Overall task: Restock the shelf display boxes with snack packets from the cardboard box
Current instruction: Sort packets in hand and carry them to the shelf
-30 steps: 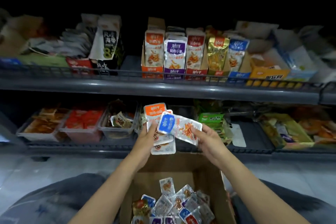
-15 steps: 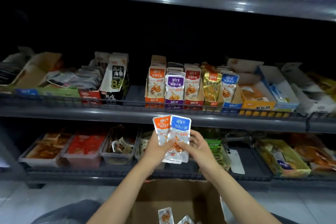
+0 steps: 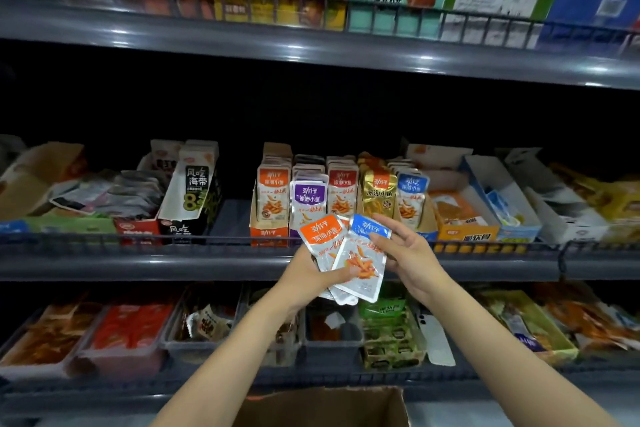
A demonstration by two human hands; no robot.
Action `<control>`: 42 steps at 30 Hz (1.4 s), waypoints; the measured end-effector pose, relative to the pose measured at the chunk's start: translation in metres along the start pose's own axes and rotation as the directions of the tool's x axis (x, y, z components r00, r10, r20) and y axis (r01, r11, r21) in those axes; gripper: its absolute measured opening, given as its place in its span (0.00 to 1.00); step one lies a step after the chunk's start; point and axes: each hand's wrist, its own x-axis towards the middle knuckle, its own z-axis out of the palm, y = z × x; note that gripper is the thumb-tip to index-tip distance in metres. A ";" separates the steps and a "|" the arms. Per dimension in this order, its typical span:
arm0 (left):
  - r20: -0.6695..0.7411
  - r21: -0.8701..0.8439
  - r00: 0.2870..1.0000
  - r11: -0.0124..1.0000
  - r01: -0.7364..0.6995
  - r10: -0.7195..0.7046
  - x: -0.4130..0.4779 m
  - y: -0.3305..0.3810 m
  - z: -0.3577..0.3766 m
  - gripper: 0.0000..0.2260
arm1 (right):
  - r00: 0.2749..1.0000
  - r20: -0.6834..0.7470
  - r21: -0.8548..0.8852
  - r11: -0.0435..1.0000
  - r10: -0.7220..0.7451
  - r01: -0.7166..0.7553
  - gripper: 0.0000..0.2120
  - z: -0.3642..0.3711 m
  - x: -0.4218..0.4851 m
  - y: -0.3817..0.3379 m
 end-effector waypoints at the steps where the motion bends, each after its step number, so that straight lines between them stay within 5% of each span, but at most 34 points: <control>1: 0.003 0.008 1.000 1.000 -0.009 0.009 0.007 0.002 0.001 0.22 | 1.000 -0.001 0.044 0.999 0.025 -0.025 0.16 -0.004 0.004 -0.003; 4: 0.025 0.009 0.999 1.000 -0.027 0.027 0.025 0.012 0.006 0.21 | 0.995 0.036 0.139 0.985 0.094 -0.098 0.14 -0.016 0.015 -0.013; 11: 0.051 0.109 0.999 0.994 -0.014 0.008 0.068 0.021 0.019 0.14 | 0.995 0.050 -0.077 0.994 0.082 -0.078 0.25 -0.062 0.041 -0.039; 16: -0.013 0.091 0.999 0.995 0.033 -0.032 0.099 0.031 0.023 0.03 | 0.990 -0.075 -0.142 0.984 -0.115 0.104 0.14 -0.101 0.064 -0.071; 20: -0.018 0.114 0.999 0.993 0.039 -0.037 0.121 0.034 0.021 0.05 | 0.941 -0.169 -0.321 0.919 -0.292 0.228 0.14 -0.134 0.097 -0.086; 24: -0.016 0.175 0.999 0.983 0.047 -0.045 0.143 0.037 0.021 0.05 | 0.915 -0.146 -0.493 0.829 -0.377 0.263 0.18 -0.145 0.132 -0.083; 31: 0.015 0.203 0.999 0.979 0.033 -0.037 0.161 0.036 0.028 0.07 | 0.913 0.040 -0.770 0.570 -0.406 0.287 0.06 -0.137 0.167 -0.064; 39: 0.021 0.194 0.998 0.980 0.051 -0.057 0.163 0.031 0.027 0.08 | 0.904 0.132 -0.934 0.253 -0.407 0.250 0.20 -0.139 0.171 -0.042; 42: 0.014 0.214 0.999 0.976 0.034 -0.038 0.161 0.031 0.028 0.10 | 0.914 0.118 -0.947 0.234 -0.388 0.221 0.23 -0.135 0.164 -0.043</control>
